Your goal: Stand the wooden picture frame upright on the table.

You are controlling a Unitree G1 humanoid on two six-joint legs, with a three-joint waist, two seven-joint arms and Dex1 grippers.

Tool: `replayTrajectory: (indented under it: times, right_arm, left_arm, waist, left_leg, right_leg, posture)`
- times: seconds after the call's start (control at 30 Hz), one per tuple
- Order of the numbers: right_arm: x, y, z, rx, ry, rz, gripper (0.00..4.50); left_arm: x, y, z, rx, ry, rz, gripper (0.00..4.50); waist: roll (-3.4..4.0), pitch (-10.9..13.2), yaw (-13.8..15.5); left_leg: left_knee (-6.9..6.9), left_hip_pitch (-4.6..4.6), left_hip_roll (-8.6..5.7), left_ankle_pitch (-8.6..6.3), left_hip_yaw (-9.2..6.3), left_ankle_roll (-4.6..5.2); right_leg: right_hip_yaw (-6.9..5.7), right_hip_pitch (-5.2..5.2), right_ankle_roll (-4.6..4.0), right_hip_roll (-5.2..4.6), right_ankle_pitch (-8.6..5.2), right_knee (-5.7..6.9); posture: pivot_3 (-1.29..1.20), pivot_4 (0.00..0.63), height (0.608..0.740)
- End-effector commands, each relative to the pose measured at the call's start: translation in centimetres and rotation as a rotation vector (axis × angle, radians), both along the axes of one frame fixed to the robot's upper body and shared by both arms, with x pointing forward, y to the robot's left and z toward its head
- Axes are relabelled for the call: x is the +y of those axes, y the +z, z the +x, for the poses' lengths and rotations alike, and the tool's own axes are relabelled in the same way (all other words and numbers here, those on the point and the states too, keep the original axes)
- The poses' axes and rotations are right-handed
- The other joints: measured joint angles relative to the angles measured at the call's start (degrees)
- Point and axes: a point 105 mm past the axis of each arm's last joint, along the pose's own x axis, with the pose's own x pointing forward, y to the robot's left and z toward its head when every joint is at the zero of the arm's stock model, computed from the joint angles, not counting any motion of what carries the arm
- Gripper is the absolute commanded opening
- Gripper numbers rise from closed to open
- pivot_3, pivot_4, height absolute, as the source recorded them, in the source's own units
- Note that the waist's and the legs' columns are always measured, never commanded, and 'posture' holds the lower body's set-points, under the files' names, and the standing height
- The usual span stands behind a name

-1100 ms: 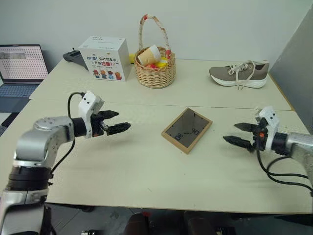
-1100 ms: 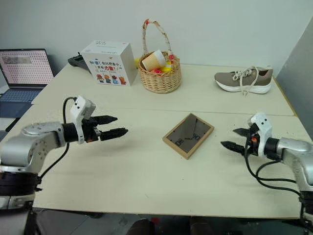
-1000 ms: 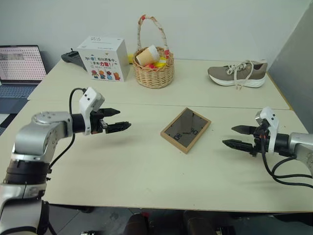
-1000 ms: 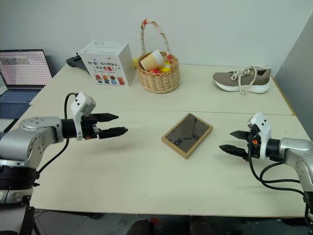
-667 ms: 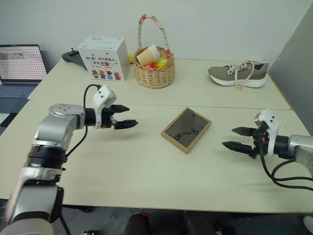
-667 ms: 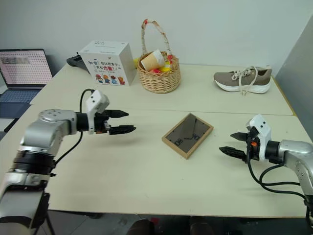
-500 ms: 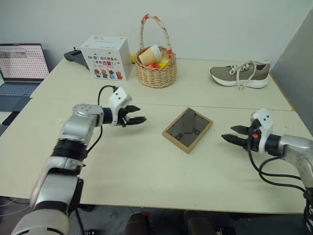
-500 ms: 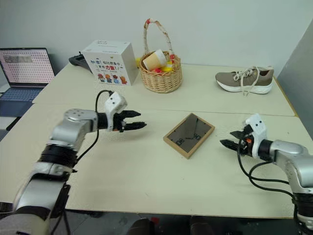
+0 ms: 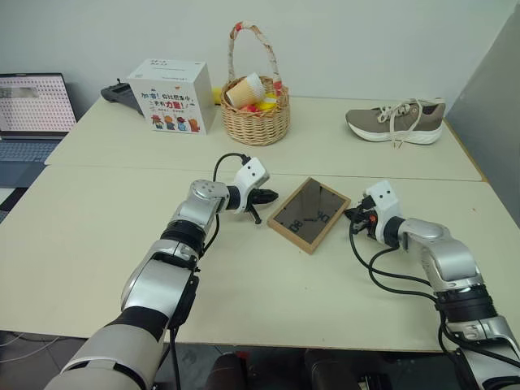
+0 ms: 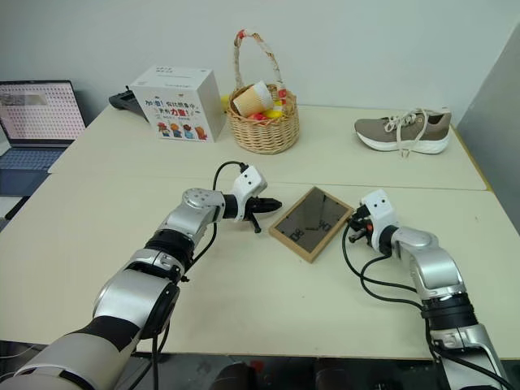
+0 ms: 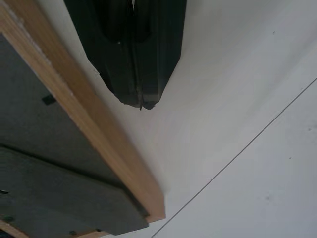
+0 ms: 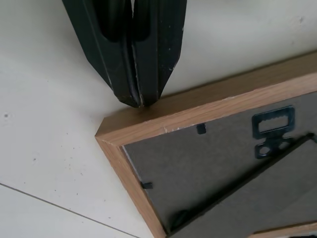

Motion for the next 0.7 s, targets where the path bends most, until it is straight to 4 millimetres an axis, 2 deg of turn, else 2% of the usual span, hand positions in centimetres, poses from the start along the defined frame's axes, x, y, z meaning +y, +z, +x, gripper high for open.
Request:
replayTrajectory:
  times: [0.03,0.13,0.27,0.4,0.5,0.6,0.7]
  right_arm:
    - [2.2,1.2,0.3,-0.061,0.059,0.002,0.00]
    - [4.2,1.7,0.2,-0.072,0.101,0.041,0.00]
    - [5.7,1.9,-0.1,-0.073,0.135,0.056,0.00]
    - [9.1,1.5,-3.0,-0.032,0.296,0.059,0.00]
    - [10.5,1.0,-4.3,-0.018,0.361,0.045,0.00]
    - [11.1,0.2,-5.1,0.003,0.405,0.017,0.00]
    - [10.4,-0.4,-5.0,0.003,0.403,-0.043,0.00]
  left_arm:
    - [-1.2,0.8,-0.7,0.006,-0.084,0.006,0.05]
    - [-0.7,0.2,-1.9,0.069,-0.123,0.002,0.05]
    - [0.8,-0.3,-3.2,0.086,-0.131,0.034,0.05]
    - [3.4,-0.3,-6.5,0.116,-0.129,0.061,0.05]
    - [4.5,0.1,-8.2,0.126,-0.113,0.072,0.05]
    - [5.7,0.8,-9.4,0.133,-0.081,0.084,0.05]
    - [7.6,0.7,-9.8,0.141,-0.021,0.132,0.05]
  waist:
    - [0.00,0.00,-0.04]
    - [0.02,-0.01,-0.28]
    - [0.03,-0.01,-0.71]
    - [0.06,-0.02,-1.28]
    - [0.06,-0.02,-1.23]
    - [0.06,-0.02,-1.17]
    - [0.06,-0.02,-0.93]
  left_leg:
    - [0.01,0.00,0.02,0.00,-0.02,0.00]
    - [0.00,0.00,0.03,0.00,-0.01,0.00]
    - [-0.02,0.04,0.09,0.01,-0.03,-0.03]
    - [-0.10,0.06,0.13,0.05,-0.25,-0.09]
    - [-0.13,0.05,0.14,0.06,-0.43,-0.11]
    - [-0.07,0.04,0.10,0.01,-0.44,-0.02]
    - [0.02,-0.01,0.07,0.00,-0.42,-0.01]
  right_leg:
    - [-0.02,0.00,0.00,0.01,0.00,0.00]
    - [-0.01,-0.01,0.00,0.02,0.00,0.01]
    - [0.01,-0.01,0.00,0.02,0.00,0.06]
    - [0.17,-0.04,-0.01,0.00,0.00,0.10]
    - [0.08,-0.05,-0.01,-0.01,0.00,0.09]
    - [0.03,-0.02,-0.01,-0.02,0.00,0.12]
    - [-0.02,0.00,-0.01,-0.02,-0.01,0.10]
  posture:
    - [0.00,0.150,0.740]
    - [0.00,0.150,0.740]
    - [0.00,0.150,0.740]
    - [0.00,0.150,0.740]
    - [0.00,0.150,0.740]
    - [0.00,0.150,0.740]
    - [0.00,0.150,0.740]
